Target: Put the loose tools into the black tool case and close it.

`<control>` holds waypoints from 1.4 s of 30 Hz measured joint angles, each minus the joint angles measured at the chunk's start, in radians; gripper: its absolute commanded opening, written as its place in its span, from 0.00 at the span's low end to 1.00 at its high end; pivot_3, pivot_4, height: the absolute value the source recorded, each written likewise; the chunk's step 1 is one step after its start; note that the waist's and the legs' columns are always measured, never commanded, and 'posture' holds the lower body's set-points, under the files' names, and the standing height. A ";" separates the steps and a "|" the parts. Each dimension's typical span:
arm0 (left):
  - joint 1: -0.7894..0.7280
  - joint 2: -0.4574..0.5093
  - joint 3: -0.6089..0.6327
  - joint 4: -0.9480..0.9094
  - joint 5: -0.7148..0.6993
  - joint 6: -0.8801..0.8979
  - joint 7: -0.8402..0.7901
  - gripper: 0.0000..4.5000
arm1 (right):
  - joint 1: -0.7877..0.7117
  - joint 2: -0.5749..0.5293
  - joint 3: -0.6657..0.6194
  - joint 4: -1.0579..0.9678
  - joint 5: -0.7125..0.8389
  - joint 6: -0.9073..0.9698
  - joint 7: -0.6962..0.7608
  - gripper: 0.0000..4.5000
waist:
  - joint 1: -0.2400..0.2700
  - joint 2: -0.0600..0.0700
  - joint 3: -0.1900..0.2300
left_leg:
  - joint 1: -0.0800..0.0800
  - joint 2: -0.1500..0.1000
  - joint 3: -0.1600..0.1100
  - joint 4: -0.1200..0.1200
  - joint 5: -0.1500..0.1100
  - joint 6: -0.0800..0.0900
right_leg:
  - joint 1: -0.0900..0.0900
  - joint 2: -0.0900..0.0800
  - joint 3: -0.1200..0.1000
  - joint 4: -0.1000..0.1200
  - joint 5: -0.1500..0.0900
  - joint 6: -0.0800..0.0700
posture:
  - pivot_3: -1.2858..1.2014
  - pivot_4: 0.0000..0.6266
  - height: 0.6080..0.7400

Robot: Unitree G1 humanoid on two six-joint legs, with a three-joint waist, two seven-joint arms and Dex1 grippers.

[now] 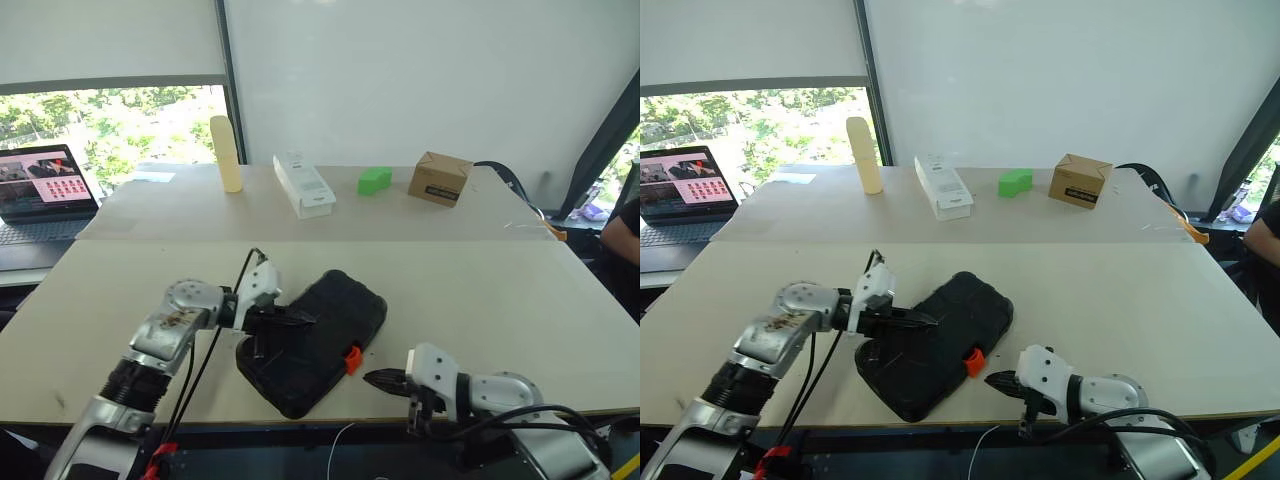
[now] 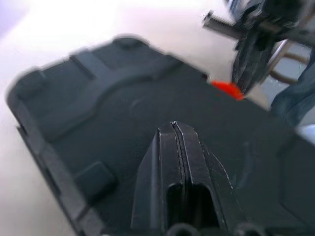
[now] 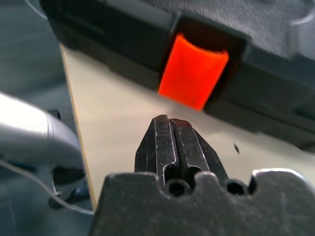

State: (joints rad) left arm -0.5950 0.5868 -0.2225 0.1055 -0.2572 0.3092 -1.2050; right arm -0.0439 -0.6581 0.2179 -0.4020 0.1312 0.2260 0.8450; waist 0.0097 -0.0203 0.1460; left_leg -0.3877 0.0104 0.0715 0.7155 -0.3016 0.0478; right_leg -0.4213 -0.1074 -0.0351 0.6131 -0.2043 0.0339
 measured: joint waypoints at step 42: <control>0.003 -0.002 -0.041 -0.031 0.085 0.045 0.087 0.01 | -0.102 0.042 0.045 0.056 -0.069 0.084 0.009 0.00 | -0.001 -0.001 -0.009 | 0.006 0.002 0.000 -0.001 0.000 0.000 | 0.004 0.000 0.001 0.001 -0.001 -0.001 | 0.52 0.24 1.00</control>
State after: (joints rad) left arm -0.5922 0.5845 -0.2637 0.0749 -0.1722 0.3538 -1.1176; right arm -0.1459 -0.6162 0.2629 -0.3465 0.0625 0.3098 0.8542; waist 0.0083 -0.0214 0.1371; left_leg -0.3821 0.0122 0.0718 0.7150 -0.3017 0.0481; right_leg -0.4176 -0.1073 -0.0336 0.6146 -0.2049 0.0332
